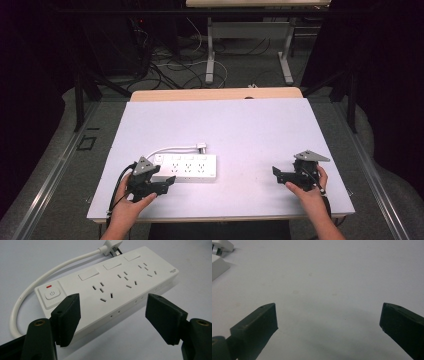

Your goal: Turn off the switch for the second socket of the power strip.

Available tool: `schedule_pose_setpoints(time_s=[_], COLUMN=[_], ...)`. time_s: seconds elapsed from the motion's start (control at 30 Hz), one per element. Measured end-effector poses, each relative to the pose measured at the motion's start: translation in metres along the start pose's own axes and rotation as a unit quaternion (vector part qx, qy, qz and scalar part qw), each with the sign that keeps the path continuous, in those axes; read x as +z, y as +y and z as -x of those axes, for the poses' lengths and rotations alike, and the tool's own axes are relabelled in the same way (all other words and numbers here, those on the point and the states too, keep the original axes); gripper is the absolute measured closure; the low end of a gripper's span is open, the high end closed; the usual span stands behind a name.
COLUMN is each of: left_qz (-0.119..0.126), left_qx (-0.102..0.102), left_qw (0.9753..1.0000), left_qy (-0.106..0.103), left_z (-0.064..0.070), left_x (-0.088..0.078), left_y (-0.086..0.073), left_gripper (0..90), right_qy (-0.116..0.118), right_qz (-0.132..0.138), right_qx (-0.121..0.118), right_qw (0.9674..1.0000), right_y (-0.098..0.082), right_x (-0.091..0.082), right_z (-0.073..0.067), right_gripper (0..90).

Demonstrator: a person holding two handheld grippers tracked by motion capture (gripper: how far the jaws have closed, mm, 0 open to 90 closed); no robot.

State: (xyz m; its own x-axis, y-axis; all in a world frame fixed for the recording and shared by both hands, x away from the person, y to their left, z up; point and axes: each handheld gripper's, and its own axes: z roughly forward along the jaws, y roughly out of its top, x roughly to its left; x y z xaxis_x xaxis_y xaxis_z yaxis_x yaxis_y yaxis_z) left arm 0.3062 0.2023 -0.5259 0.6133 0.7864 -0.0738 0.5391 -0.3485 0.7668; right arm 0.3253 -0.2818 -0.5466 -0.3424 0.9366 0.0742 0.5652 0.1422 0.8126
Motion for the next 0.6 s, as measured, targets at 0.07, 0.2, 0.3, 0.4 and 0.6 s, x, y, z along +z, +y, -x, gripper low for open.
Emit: schedule_pose_setpoints(time_s=[0.07, 0.2, 0.3, 0.4, 0.6], left_qz=[-0.004, -0.006, -0.007, -0.005, -0.004], left_qx=[0.006, 0.004, 0.006, 0.004, -0.002], left_qw=[1.0000, 1.0000, 1.0000, 1.0000, 1.0000], left_qy=[0.001, 0.004, 0.003, 0.004, 0.006], left_z=[0.000, 0.001, 0.001, 0.002, 0.000], left_x=[-0.001, -0.001, -0.002, -0.002, -0.005], left_y=[0.002, 0.006, 0.009, 0.011, 0.019], left_gripper=[29.0, 30.0, 31.0, 32.0, 32.5], right_qy=[-0.001, -0.003, -0.005, -0.004, -0.003], right_qz=[-0.003, -0.003, -0.001, -0.002, -0.004], right_qx=[-0.004, -0.008, -0.010, -0.005, -0.006], right_qw=[1.0000, 1.0000, 0.9999, 1.0000, 1.0000], right_y=[0.000, -0.001, 0.000, -0.001, -0.001], right_x=[0.000, 0.000, 0.000, 0.000, 0.000], right_z=[0.000, 0.000, 0.000, 0.000, -0.001], right_gripper=[1.0, 1.0, 1.0, 1.0, 1.0])
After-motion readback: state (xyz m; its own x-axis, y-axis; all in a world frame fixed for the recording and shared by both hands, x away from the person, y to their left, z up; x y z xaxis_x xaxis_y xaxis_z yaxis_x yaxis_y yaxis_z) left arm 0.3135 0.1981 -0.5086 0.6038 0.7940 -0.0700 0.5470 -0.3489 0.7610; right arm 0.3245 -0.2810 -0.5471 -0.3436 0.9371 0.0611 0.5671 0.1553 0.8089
